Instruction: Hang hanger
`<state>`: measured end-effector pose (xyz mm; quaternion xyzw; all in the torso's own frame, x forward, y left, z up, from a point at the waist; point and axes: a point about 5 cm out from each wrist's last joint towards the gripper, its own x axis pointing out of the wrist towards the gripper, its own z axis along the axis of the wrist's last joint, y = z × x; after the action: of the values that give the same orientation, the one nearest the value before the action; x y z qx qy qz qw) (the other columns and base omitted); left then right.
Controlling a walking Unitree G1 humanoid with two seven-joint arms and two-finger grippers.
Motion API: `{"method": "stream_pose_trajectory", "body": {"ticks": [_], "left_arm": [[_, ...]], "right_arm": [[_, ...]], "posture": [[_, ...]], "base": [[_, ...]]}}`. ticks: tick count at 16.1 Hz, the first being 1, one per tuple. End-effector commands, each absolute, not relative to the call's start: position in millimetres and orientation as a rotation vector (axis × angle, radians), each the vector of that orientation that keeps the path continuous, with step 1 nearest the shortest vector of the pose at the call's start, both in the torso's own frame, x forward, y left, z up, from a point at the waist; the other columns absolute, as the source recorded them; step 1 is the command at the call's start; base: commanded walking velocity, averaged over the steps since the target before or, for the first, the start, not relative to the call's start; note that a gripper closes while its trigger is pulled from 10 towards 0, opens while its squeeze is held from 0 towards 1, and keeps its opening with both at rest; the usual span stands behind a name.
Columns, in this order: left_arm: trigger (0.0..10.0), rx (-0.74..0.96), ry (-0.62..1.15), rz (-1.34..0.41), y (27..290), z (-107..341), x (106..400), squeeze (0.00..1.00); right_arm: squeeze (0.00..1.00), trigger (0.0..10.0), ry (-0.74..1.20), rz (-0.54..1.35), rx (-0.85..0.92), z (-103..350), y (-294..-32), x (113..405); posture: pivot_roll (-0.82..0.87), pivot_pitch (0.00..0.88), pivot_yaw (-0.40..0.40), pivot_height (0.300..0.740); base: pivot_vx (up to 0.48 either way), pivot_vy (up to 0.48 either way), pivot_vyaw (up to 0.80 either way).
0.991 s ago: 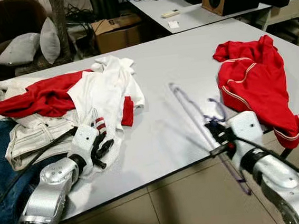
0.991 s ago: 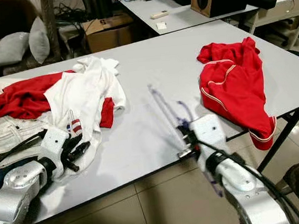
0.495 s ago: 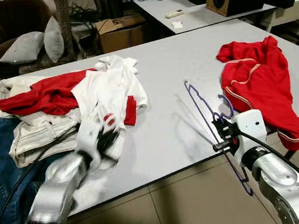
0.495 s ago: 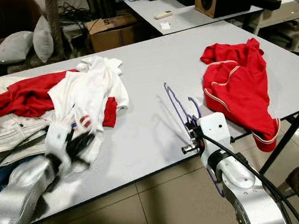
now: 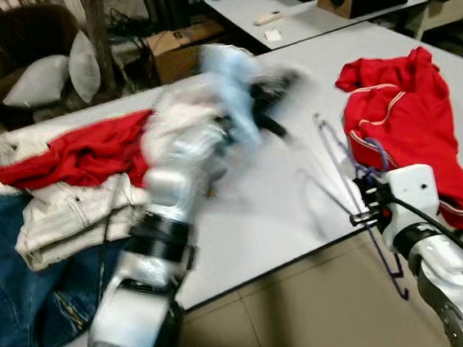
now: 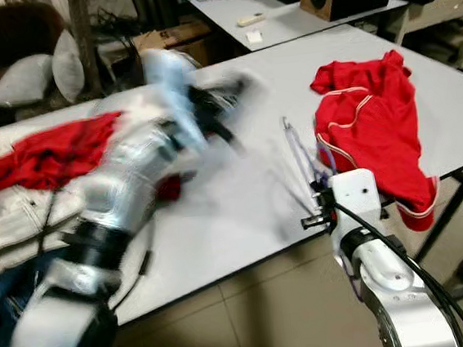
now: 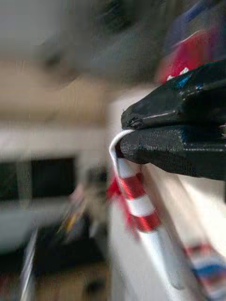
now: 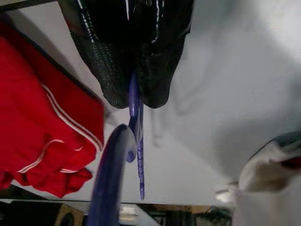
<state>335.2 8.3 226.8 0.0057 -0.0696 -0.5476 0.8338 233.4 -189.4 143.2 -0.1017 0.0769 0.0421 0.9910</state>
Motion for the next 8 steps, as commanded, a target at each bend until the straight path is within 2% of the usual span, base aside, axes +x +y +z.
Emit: {"method": "stream_pose_trajectory", "body": {"ticks": [1,2,3,4,6,8], "left_arm": [[10.0,0.184,0.016,-1.164,16.7,178.9,333.3,0.0],[10.0,0.208,0.04,-1.16,18.8,171.5,333.1,0.0],[10.0,0.19,0.066,-1.122,26.4,163.7,335.1,0.24],[10.0,0.165,0.089,-1.117,35.7,160.9,334.9,1.0],[10.0,0.179,0.144,-1.295,55.8,157.3,315.9,1.0],[10.0,0.215,0.175,-1.259,74.1,152.2,318.3,1.0]], "right_arm": [[0.0,10.0,0.144,0.063,-0.205,146.3,-190.6,229.1],[0.0,10.0,0.145,0.062,-0.205,146.1,-190.6,228.5],[0.0,10.0,0.149,0.058,-0.204,145.3,-191.1,226.8],[0.0,10.0,0.154,0.056,-0.204,144.3,-191.7,224.9],[0.0,10.0,0.16,0.066,-0.204,143.1,-189.2,225.2],[0.0,10.0,0.155,0.064,-0.207,144.3,-189.7,226.1]], "posture": [[-0.15,0.0,0.16,0.74],[-0.15,0.0,0.16,0.74],[-0.15,0.0,0.16,0.74],[-0.15,0.0,0.156,0.74],[-0.14,0.0,0.145,0.74],[-0.14,0.0,0.145,0.74]], "base": [[0.0,0.0,0.0],[0.0,0.0,0.0],[0.0,0.0,0.0],[0.0,0.0,0.0],[0.0,0.0,0.0],[0.0,0.0,0.0]]}}
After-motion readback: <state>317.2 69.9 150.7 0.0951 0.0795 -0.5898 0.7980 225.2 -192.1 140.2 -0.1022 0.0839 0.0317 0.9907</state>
